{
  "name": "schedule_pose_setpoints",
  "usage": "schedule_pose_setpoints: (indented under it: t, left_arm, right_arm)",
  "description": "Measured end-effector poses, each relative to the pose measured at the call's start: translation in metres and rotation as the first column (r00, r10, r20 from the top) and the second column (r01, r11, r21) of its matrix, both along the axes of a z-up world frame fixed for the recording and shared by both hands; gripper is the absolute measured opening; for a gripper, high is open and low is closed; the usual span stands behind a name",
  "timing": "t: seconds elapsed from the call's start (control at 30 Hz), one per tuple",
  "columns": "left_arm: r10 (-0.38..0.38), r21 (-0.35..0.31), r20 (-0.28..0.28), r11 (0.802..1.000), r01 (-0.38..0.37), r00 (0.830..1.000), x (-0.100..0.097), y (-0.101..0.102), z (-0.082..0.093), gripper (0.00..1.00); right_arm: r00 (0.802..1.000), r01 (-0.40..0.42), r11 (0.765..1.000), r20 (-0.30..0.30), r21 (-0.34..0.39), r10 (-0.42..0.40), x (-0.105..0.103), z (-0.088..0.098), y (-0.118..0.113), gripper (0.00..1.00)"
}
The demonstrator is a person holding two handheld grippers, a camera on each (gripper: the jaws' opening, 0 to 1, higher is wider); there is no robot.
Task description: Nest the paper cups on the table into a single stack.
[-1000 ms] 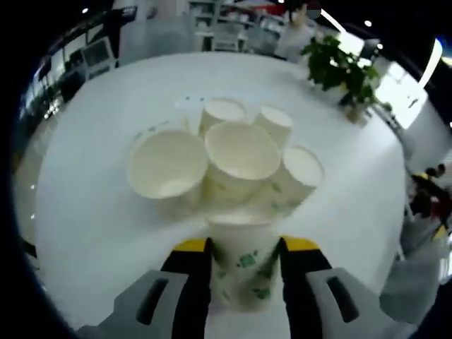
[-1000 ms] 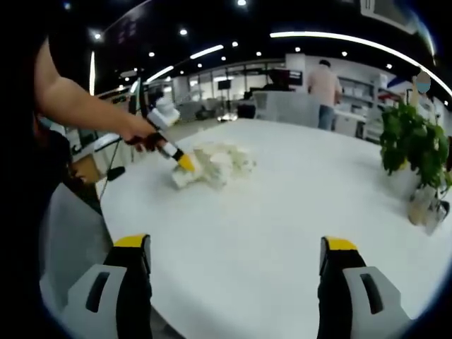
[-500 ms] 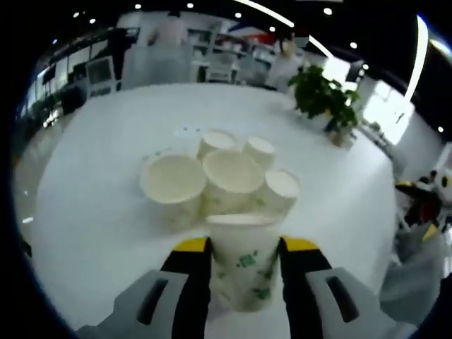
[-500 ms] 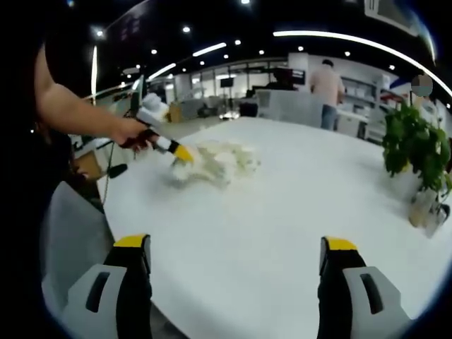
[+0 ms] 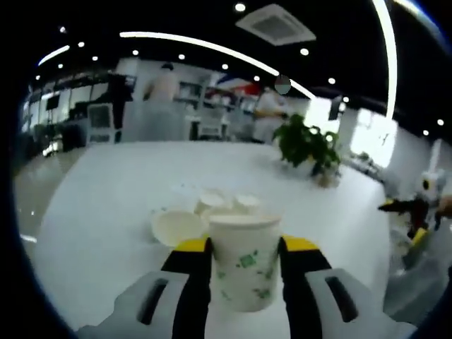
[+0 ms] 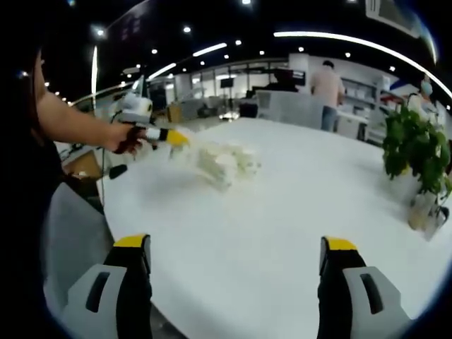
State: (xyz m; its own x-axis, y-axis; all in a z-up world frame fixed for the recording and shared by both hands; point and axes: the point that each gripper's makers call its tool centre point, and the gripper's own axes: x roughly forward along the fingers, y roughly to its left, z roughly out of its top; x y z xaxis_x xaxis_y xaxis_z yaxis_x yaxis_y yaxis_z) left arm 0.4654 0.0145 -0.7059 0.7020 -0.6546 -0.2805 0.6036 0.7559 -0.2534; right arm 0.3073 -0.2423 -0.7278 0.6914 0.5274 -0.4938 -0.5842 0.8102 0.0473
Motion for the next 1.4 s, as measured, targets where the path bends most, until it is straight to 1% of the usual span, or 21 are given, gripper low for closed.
schedule_pose_setpoints:
  t: [0.03, 0.07, 0.1, 0.13, 0.17, 0.27, 0.47, 0.5, 0.63, 0.77, 0.87, 1.0, 1.07, 1.13, 1.4]
  left_arm:
    - [-0.001, -0.010, 0.013, 1.000, 0.001, 1.000, 0.001, 0.000, 0.003, 0.37]
    - [-0.002, -0.015, 0.039, 1.000, 0.003, 0.999, 0.001, -0.001, 0.007, 0.37]
    - [-0.004, -0.024, 0.049, 1.000, 0.005, 0.999, 0.001, -0.002, 0.010, 0.37]
    - [-0.005, -0.031, 0.080, 0.999, 0.007, 0.997, 0.002, -0.002, 0.015, 0.37]
    - [-0.003, -0.034, 0.085, 0.999, 0.006, 0.996, 0.002, -0.003, 0.017, 0.37]
    - [-0.003, -0.059, 0.133, 0.998, 0.010, 0.991, 0.004, -0.004, 0.027, 0.38]
    - [-0.018, -0.083, 0.190, 0.996, 0.035, 0.982, 0.001, -0.009, 0.040, 0.38]
    - [-0.021, -0.087, 0.199, 0.995, 0.039, 0.980, 0.001, -0.010, 0.041, 0.38]
    - [-0.034, -0.098, 0.220, 0.993, 0.057, 0.975, -0.004, -0.015, 0.044, 0.38]
    - [-0.047, -0.093, 0.233, 0.993, 0.071, 0.971, -0.009, -0.020, 0.043, 0.38]
    - [-0.048, -0.091, 0.247, 0.993, 0.072, 0.968, -0.013, -0.022, 0.041, 0.38]
    - [-0.048, -0.092, 0.252, 0.993, 0.073, 0.967, -0.019, -0.026, 0.039, 0.38]
    - [-0.036, -0.090, 0.260, 0.994, 0.062, 0.965, -0.019, -0.028, 0.038, 0.38]
    - [-0.032, -0.104, 0.263, 0.993, 0.061, 0.964, -0.021, -0.031, 0.040, 0.38]
    - [-0.042, -0.100, 0.278, 0.992, 0.072, 0.960, -0.033, -0.042, 0.036, 0.39]
  right_arm:
    - [1.000, -0.003, 1.000, 0.003, 0.000, 0.003, 0.000, 0.001, 0.001, 0.98]
    - [1.000, -0.004, 1.000, 0.003, 0.001, 0.004, 0.000, 0.001, 0.003, 0.98]
    - [1.000, -0.005, 1.000, 0.004, 0.001, 0.005, 0.000, 0.002, 0.004, 0.98]
    - [1.000, -0.007, 1.000, 0.007, 0.000, 0.007, 0.000, 0.003, 0.005, 0.98]
    - [1.000, -0.007, 1.000, 0.008, -0.001, 0.007, 0.001, 0.004, 0.005, 0.98]
    - [1.000, -0.001, 1.000, 0.017, 0.008, 0.001, 0.002, 0.008, 0.005, 0.99]
    - [0.998, 0.018, 0.999, 0.053, 0.036, -0.020, 0.008, 0.021, 0.004, 1.00]
    - [0.997, 0.023, 0.999, 0.067, 0.039, -0.026, 0.010, 0.024, 0.003, 1.00]
    - [0.990, 0.018, 0.997, 0.136, 0.078, -0.029, 0.015, 0.040, 0.007, 1.00]
    - [0.987, 0.011, 0.996, 0.161, 0.094, -0.026, 0.017, 0.047, 0.011, 1.00]
    - [0.986, 0.007, 0.995, 0.162, 0.095, -0.023, 0.018, 0.048, 0.013, 1.00]
    - [0.988, 0.006, 0.996, 0.154, 0.094, -0.020, 0.017, 0.048, 0.015, 1.00]
    - [0.988, 0.006, 0.996, 0.152, 0.092, -0.020, 0.016, 0.047, 0.014, 1.00]
    - [0.988, 0.005, 0.996, 0.152, 0.091, -0.019, 0.016, 0.048, 0.015, 1.00]
    - [0.987, 0.009, 0.996, 0.157, 0.085, -0.022, 0.014, 0.049, 0.013, 1.00]
